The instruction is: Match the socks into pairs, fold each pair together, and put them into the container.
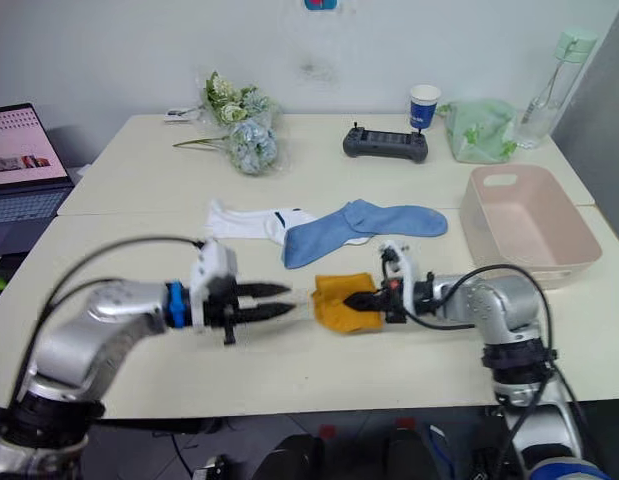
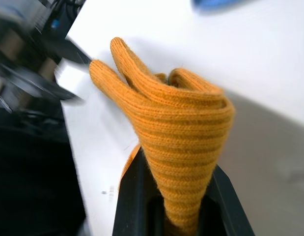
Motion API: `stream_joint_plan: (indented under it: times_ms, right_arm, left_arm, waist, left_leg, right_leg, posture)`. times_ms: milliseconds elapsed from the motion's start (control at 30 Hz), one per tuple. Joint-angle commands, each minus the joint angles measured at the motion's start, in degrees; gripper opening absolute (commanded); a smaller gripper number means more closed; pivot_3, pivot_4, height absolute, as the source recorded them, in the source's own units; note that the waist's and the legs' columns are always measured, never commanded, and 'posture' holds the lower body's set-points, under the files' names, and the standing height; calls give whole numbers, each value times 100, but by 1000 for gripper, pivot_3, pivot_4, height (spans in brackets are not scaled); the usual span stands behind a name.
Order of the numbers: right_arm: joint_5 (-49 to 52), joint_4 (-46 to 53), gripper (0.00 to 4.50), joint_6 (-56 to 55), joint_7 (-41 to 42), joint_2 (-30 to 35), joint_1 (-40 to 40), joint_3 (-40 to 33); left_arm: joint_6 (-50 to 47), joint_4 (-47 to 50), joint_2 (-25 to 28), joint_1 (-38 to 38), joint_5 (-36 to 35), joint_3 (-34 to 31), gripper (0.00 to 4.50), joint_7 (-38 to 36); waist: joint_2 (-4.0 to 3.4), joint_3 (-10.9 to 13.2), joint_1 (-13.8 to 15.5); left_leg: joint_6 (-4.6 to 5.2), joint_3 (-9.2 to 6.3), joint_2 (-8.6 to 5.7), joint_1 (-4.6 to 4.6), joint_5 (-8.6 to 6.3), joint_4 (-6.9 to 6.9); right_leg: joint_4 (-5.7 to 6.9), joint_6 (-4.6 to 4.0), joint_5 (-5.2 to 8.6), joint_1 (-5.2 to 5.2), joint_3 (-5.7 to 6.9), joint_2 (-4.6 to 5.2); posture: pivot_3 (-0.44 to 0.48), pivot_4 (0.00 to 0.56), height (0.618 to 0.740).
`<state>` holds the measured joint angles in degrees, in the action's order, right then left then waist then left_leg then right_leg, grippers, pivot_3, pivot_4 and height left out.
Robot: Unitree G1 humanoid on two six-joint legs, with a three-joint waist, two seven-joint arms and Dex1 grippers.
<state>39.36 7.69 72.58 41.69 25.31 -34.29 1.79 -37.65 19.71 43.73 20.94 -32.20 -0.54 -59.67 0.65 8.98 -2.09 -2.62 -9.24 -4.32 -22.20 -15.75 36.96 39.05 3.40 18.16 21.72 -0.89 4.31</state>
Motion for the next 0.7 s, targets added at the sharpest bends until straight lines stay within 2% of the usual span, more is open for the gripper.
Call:
stream_joint_plan:
  times_ms: [33,200,333,433,567,700]
  right_arm:
    - [-75,240,0,-635,153,436,-483,-414]
    - [-964,-167,0,-1909,396,1806,-1005,-515]
    - [-1940,-922,0,-3228,472,2623,-1337,-327]
    - [-3141,-1977,0,-4914,211,3022,-1611,69]
    - [-4179,-3244,0,-6574,93,3174,-1890,537]
    - [-5665,-4954,0,-8177,-497,3116,-2348,1457]
  left_arm:
    - [-338,247,-46,527,-426,-79,2858,39]
    - [-273,-48,-589,1635,-303,222,4485,362]
    - [66,-365,-1054,2126,-14,451,4485,557]
    - [560,-788,-1584,2490,406,677,4485,872]
    - [692,-1019,-2122,2780,515,848,4485,1021]
    - [804,-1395,-2812,3270,697,957,4485,1395]
  waist:
    - [0,0,-41]
    - [11,9,7]
    - [15,12,24]
    - [17,13,21]
    - [18,13,-18]
    - [21,15,-30]
  left_leg:
    - [0,2,0,1,0,0]
    - [-1,2,-2,-11,1,5]
    - [-1,11,-2,-15,1,7]
    - [-2,19,-2,-17,1,6]
    - [-3,53,1,-16,2,7]
    - [-4,66,-1,-21,2,9]
  right_leg:
    - [1,0,0,1,-2,0]
    - [-5,0,0,1,6,0]
    - [-9,1,0,1,3,2]
    - [-8,0,0,4,0,2]
    - [-6,1,-1,9,-8,2]
    - [-5,1,-1,13,-10,5]
  posture:
    - [0,150,740]
    - [0,150,740]
    - [0,150,740]
    - [0,150,740]
    - [0,150,740]
    - [0,150,740]
